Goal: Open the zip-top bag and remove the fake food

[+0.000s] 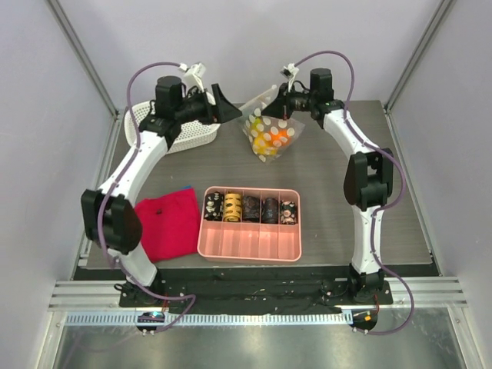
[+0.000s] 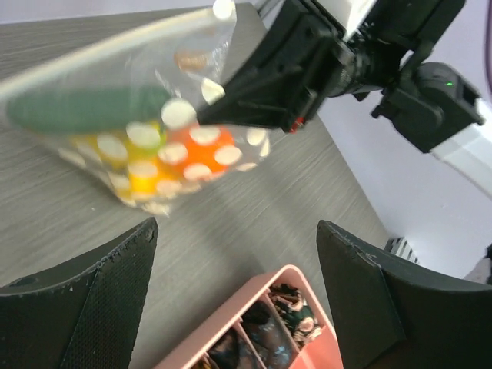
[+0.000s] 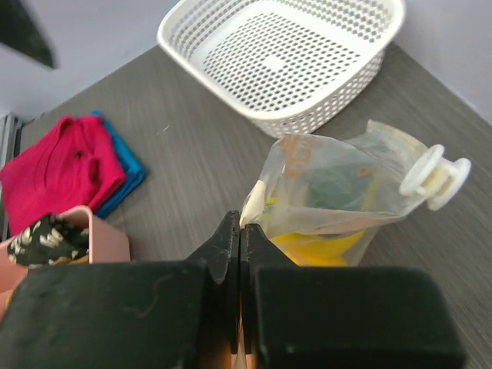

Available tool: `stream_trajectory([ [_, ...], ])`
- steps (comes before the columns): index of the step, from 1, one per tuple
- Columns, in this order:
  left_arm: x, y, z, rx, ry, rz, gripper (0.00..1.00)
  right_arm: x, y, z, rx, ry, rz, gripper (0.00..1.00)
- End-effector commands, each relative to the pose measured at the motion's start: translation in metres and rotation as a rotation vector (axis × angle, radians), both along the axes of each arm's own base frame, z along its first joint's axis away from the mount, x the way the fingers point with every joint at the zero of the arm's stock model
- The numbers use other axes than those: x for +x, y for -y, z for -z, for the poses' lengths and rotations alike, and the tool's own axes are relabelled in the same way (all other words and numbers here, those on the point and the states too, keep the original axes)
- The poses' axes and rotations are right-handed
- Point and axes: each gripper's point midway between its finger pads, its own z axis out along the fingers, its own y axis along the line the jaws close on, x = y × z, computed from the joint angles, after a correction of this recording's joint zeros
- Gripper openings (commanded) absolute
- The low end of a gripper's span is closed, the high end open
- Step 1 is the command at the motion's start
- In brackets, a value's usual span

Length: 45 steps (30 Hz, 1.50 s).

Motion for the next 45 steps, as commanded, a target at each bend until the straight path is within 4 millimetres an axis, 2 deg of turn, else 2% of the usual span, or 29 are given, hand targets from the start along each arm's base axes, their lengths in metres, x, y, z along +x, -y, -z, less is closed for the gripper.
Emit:
stream_trajectory([
  [1,0.017,0.013,-0.015,0.021,0.159,0.099,0.82,-0.033,0.004,-0.018,-0.019,0.144,-0.178,0.01],
  [2,0.022,0.017,-0.005,0.034,0.156,0.112,0.83,-0.04,0.005,-0.01,-0.05,0.148,-0.2,0.01],
  [4,0.026,0.021,-0.003,0.049,0.184,0.141,0.83,-0.043,0.003,-0.009,-0.094,0.172,-0.212,0.01],
  [5,0.029,0.023,-0.005,0.047,0.195,0.154,0.83,-0.05,0.005,0.0,-0.122,0.13,-0.22,0.01],
  [7,0.036,0.028,0.0,0.044,0.217,0.18,0.84,-0.049,0.005,0.005,-0.177,0.183,-0.23,0.01],
  [8,0.038,0.03,0.0,0.038,0.232,0.192,0.85,-0.056,0.003,0.011,-0.201,0.157,-0.243,0.01],
  [9,0.043,0.033,0.01,0.036,0.224,0.202,0.86,-0.054,0.004,0.013,-0.226,0.202,-0.259,0.01],
  [14,0.061,0.043,0.021,0.03,0.227,0.25,0.87,-0.068,0.002,0.018,-0.248,0.22,-0.317,0.01],
  [17,0.072,0.047,0.034,0.022,0.232,0.252,0.88,-0.076,0.001,0.012,-0.245,0.28,-0.354,0.01],
  [18,0.073,0.048,0.036,0.02,0.232,0.26,0.88,-0.08,-0.001,0.016,-0.249,0.289,-0.368,0.01],
  [19,0.072,0.051,0.038,0.011,0.232,0.292,0.88,-0.084,-0.001,0.011,-0.258,0.32,-0.375,0.01],
  [22,0.068,0.054,0.036,0.019,0.305,0.359,0.86,-0.091,0.003,0.018,-0.297,0.39,-0.401,0.01],
  [23,0.066,0.053,0.037,0.025,0.32,0.379,0.86,-0.095,0.004,0.01,-0.311,0.466,-0.417,0.01],
  [24,0.065,0.052,0.035,0.026,0.346,0.397,0.86,-0.1,0.006,0.014,-0.315,0.476,-0.429,0.01],
  [26,0.059,0.053,0.036,0.004,0.364,0.454,0.86,-0.104,0.008,0.006,-0.323,0.541,-0.438,0.01],
  [29,0.052,0.058,0.039,-0.021,0.388,0.52,0.84,-0.11,0.008,0.004,-0.314,0.522,-0.451,0.01],
  [30,0.049,0.059,0.043,-0.03,0.386,0.54,0.82,-0.109,0.008,0.001,-0.318,0.548,-0.459,0.01],
  [31,0.05,0.06,0.039,-0.039,0.424,0.545,0.79,-0.11,0.008,0.002,-0.321,0.544,-0.464,0.01],
  [33,0.048,0.063,0.049,-0.058,0.425,0.559,0.77,-0.112,0.009,0.003,-0.321,0.528,-0.477,0.01],
  [36,0.05,0.069,0.046,-0.087,0.459,0.561,0.76,-0.119,0.007,0.003,-0.299,0.528,-0.508,0.01],
  [38,0.053,0.076,0.054,-0.104,0.435,0.571,0.75,-0.123,0.007,0.004,-0.297,0.532,-0.525,0.01],
  [39,0.055,0.078,0.047,-0.11,0.451,0.58,0.75,-0.124,0.007,0.005,-0.298,0.529,-0.527,0.01],
  [40,0.058,0.083,0.059,-0.118,0.423,0.588,0.74,-0.124,0.007,0.005,-0.3,0.528,-0.528,0.01],
  [43,0.06,0.093,0.059,-0.144,0.412,0.608,0.72,-0.125,0.007,0.006,-0.306,0.533,-0.529,0.01],
  [45,0.059,0.1,0.068,-0.158,0.392,0.619,0.72,-0.125,0.007,0.005,-0.307,0.536,-0.529,0.01],
])
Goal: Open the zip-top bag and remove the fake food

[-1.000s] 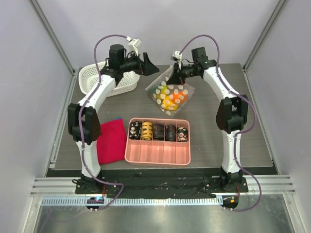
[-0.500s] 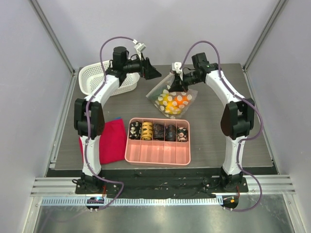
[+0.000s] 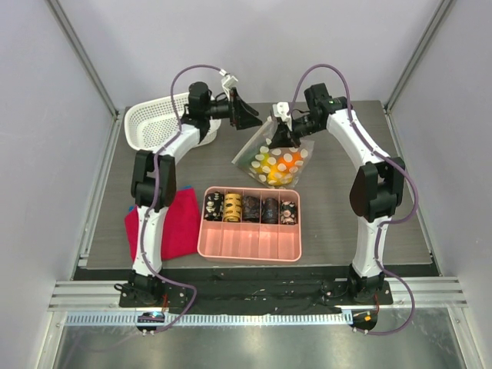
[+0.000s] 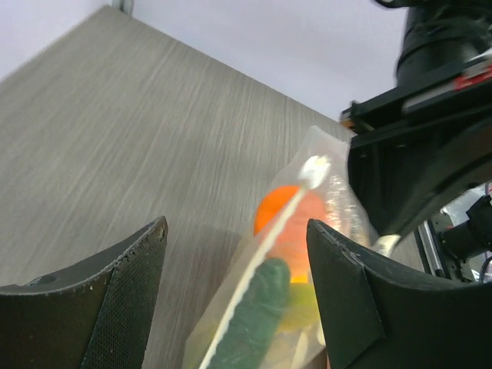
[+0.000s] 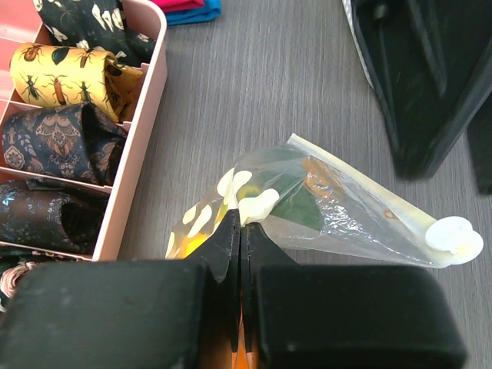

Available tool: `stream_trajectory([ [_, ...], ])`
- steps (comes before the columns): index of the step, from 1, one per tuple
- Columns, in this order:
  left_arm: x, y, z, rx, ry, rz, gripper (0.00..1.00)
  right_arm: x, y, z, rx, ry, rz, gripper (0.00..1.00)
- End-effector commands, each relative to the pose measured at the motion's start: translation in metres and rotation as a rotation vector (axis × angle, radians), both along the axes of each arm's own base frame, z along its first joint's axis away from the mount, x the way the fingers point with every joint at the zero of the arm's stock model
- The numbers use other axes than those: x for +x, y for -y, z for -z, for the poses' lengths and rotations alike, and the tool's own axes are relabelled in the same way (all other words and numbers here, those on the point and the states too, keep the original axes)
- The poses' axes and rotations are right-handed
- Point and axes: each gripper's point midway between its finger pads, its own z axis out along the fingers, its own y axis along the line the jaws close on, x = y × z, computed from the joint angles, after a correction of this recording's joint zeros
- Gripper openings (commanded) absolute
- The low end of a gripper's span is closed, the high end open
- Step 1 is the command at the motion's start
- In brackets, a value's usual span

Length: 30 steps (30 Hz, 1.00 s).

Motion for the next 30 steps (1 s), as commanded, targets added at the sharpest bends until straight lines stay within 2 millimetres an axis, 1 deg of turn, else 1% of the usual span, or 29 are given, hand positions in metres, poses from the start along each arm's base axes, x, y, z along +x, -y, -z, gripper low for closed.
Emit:
stream_trajectory([
  [1,-0.01,0.019,-0.02,-0.054,0.046,0.084,0.73,-0.005,-0.007,-0.029,0.048,0.083,-0.047,0.01],
  [2,-0.016,0.026,-0.016,-0.061,0.037,0.11,0.74,-0.005,-0.007,-0.03,0.053,0.087,-0.051,0.01],
  [3,-0.021,0.029,-0.022,-0.081,0.032,0.133,0.75,-0.005,-0.008,-0.03,0.052,0.09,-0.054,0.01],
  [4,-0.025,0.032,-0.021,-0.089,0.029,0.152,0.74,-0.005,-0.008,-0.029,0.048,0.091,-0.052,0.01],
  [5,-0.029,0.034,-0.016,-0.091,0.015,0.178,0.74,-0.005,-0.009,-0.03,0.047,0.096,-0.053,0.01],
  [6,-0.036,0.035,-0.024,-0.12,0.017,0.203,0.73,-0.004,-0.007,-0.029,0.043,0.093,-0.049,0.01],
  [8,-0.044,0.035,-0.028,-0.138,0.004,0.244,0.69,-0.004,-0.007,-0.028,0.041,0.095,-0.047,0.01],
  [9,-0.045,0.037,-0.02,-0.143,-0.011,0.263,0.67,-0.003,-0.007,-0.028,0.037,0.096,-0.044,0.01],
  [10,-0.051,0.038,-0.024,-0.153,-0.03,0.287,0.63,-0.002,-0.007,-0.026,0.031,0.095,-0.04,0.01],
  [12,-0.056,0.041,-0.021,-0.138,-0.036,0.337,0.58,0.0,-0.006,-0.027,0.025,0.098,-0.028,0.01],
  [13,-0.063,0.042,-0.022,-0.141,-0.041,0.359,0.45,0.0,-0.005,-0.026,0.023,0.095,-0.026,0.01],
  [15,-0.063,0.04,-0.024,-0.155,-0.039,0.354,0.27,0.0,-0.005,-0.027,0.024,0.102,-0.021,0.01],
  [16,-0.063,0.037,-0.03,-0.164,-0.026,0.345,0.15,0.001,-0.004,-0.027,0.017,0.092,-0.006,0.01],
  [18,-0.06,0.032,-0.036,-0.178,-0.015,0.313,0.06,0.005,-0.003,-0.026,0.011,0.082,0.027,0.04],
  [19,-0.062,0.029,-0.04,-0.176,-0.019,0.303,0.0,0.006,-0.002,-0.028,0.006,0.083,0.042,0.06],
  [20,-0.058,0.024,-0.043,-0.174,-0.001,0.279,0.0,0.011,0.0,-0.024,-0.009,0.064,0.082,0.12],
  [21,-0.057,0.02,-0.046,-0.173,0.0,0.259,0.0,0.013,0.001,-0.024,-0.011,0.059,0.111,0.13],
  [22,-0.053,0.018,-0.039,-0.172,-0.021,0.225,0.0,0.015,0.002,-0.029,-0.007,0.052,0.149,0.16],
  [23,-0.053,0.009,-0.058,-0.177,0.01,0.192,0.0,0.023,0.004,-0.025,-0.008,0.033,0.223,0.25],
  [24,-0.047,0.005,-0.053,-0.159,0.017,0.149,0.0,0.027,0.006,-0.025,-0.003,0.02,0.269,0.3],
  [25,-0.04,0.001,-0.058,-0.163,0.014,0.087,0.0,0.032,0.009,-0.024,-0.003,0.015,0.325,0.34],
  [26,-0.044,-0.006,-0.065,-0.154,0.021,0.052,0.0,0.037,0.012,-0.027,0.012,0.038,0.37,0.43],
  [27,-0.038,-0.01,-0.056,-0.11,0.019,-0.001,0.0,0.041,0.017,-0.023,-0.002,0.019,0.439,0.48],
  [28,-0.039,-0.012,-0.058,-0.089,0.025,-0.023,0.0,0.043,0.02,-0.023,0.002,0.016,0.469,0.54],
  [29,-0.036,-0.013,-0.059,-0.073,0.035,-0.065,0.0,0.044,0.022,-0.024,0.017,0.022,0.496,0.55],
  [30,-0.041,-0.015,-0.072,-0.061,0.052,-0.084,0.0,0.043,0.023,-0.027,0.031,0.0,0.519,0.55],
])
